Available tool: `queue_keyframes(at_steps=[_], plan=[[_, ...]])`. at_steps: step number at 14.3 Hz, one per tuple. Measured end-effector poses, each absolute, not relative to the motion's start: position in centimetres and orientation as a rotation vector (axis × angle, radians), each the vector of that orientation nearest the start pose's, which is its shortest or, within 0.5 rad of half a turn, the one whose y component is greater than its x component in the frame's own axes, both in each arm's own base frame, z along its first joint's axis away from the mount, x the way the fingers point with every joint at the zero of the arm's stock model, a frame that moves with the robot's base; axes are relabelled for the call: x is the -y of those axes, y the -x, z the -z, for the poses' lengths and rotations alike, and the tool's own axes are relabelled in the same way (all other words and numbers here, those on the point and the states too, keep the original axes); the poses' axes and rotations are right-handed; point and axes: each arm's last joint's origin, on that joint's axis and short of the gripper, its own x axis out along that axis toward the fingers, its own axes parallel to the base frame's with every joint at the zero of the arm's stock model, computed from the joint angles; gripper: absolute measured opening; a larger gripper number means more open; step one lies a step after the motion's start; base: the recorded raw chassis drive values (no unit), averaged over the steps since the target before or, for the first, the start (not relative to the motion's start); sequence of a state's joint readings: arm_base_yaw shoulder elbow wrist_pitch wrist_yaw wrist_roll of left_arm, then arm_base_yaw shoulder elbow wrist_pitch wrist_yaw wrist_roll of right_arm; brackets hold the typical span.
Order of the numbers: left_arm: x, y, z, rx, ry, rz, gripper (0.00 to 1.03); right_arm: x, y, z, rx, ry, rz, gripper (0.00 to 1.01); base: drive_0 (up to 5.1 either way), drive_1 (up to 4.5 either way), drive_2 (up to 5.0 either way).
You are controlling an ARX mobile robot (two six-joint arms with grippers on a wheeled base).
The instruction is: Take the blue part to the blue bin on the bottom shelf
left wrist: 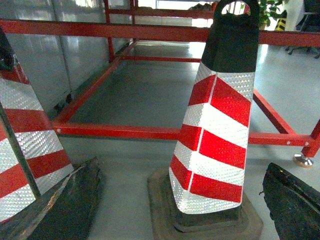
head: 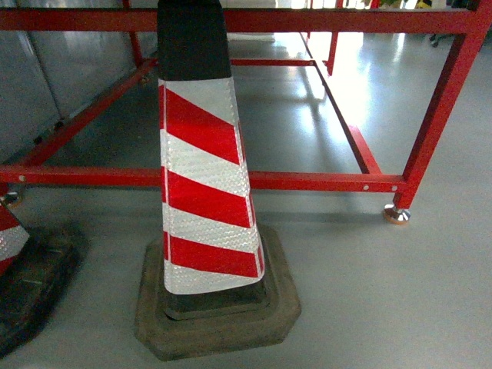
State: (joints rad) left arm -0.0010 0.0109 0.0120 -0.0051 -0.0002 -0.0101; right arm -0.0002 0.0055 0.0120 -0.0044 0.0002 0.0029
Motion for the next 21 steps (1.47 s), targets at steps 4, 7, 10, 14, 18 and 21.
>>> queue_keyframes(at_steps=[4,7,10,14,18,21], plan=[[0.01,-9.76,-16.63,-0.004,0.010,0.001,0.98,0.00,-9.73,-16.67,0.002,-0.003,0.000,0.98,0.0,0.00,0.0],[0.01,-9.76,-16.63,-0.004,0.010,0.001,0.98,0.00,-9.73,-16.67,0.002,-0.002,0.000,0.98,0.0,0.00,0.0],[0.01,-9.76,-16.63,-0.004,0.010,0.001,0.98,0.00,-9.73,-16.67,0.002,-0.002,0.001,0.98,0.0,0.00,0.0],[0.01,-9.76,-16.63,-0.004,0.010,0.001,0.98,0.00,-9.73,-16.67,0.002,-0.002,0.000,0.98,0.0,0.00,0.0],[0.01,-9.76,-16.63,-0.004,0.010,0.001,0.98,0.00,-9.73,-16.68,0.002,-0.002,0.000,0.98,0.0,0.00,0.0],[0.01,-9.76,-16.63,-0.004,0.010,0.001,0.98,0.00,-9.73,-16.67,0.002,-0.003,0.000,0.98,0.0,0.00,0.0]])
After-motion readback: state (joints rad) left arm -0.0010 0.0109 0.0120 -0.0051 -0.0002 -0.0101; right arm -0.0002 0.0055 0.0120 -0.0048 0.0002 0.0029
